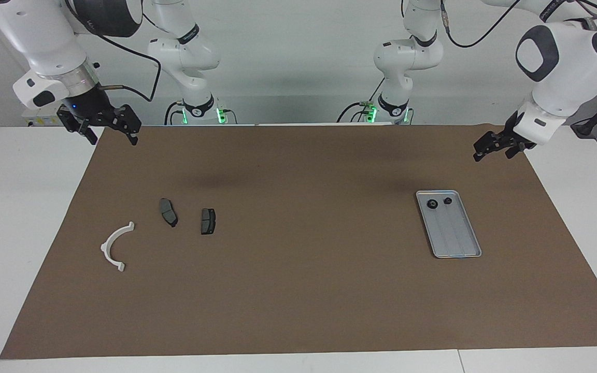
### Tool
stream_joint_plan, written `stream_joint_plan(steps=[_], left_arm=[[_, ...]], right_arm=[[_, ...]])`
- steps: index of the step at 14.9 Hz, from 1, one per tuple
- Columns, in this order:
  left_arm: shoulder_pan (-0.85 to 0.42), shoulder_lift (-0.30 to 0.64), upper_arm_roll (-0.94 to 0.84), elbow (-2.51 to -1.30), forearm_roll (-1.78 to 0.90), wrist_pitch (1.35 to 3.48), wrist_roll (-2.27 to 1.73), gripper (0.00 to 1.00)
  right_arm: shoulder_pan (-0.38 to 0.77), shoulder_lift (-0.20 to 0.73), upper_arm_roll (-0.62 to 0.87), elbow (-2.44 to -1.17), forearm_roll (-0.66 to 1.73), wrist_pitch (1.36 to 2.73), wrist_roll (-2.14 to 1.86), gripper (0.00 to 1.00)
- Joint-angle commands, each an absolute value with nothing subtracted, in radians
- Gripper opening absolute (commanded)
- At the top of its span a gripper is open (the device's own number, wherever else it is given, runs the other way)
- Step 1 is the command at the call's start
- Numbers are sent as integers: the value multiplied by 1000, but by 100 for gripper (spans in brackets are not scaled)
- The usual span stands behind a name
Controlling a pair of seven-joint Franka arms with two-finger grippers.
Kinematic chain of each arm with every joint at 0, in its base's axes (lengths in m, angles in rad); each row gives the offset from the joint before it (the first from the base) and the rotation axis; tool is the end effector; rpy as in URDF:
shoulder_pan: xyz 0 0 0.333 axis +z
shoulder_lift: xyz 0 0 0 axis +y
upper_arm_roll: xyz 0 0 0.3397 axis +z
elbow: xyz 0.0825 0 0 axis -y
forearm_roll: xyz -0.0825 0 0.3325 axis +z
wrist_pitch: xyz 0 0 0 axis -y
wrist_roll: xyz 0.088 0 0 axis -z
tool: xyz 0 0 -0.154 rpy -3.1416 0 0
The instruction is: Pick bearing gear from pile to tray
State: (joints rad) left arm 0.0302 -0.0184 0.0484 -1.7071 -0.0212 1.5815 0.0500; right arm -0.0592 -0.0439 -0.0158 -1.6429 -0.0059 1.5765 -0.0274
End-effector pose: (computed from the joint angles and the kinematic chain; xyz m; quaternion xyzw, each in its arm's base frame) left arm 0.4859 0.0352 0.5545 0.9984 0.0149 -0.0528 0.0144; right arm 0.4853 -0.0375 0.5931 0.9997 -0.0237 -0.0114 0.0020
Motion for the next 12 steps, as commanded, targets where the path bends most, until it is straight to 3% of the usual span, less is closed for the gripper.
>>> stream_joint_plan(steps=[1, 12], left_arm=[[17, -25, 55, -1697, -23, 1539, 43, 100], [-55, -6, 95, -1674, -35, 1562, 32, 100]], right_arm=[[-83, -63, -3, -1663, 8, 1574, -51, 100], [-80, -63, -2, -1663, 8, 1572, -51, 100]])
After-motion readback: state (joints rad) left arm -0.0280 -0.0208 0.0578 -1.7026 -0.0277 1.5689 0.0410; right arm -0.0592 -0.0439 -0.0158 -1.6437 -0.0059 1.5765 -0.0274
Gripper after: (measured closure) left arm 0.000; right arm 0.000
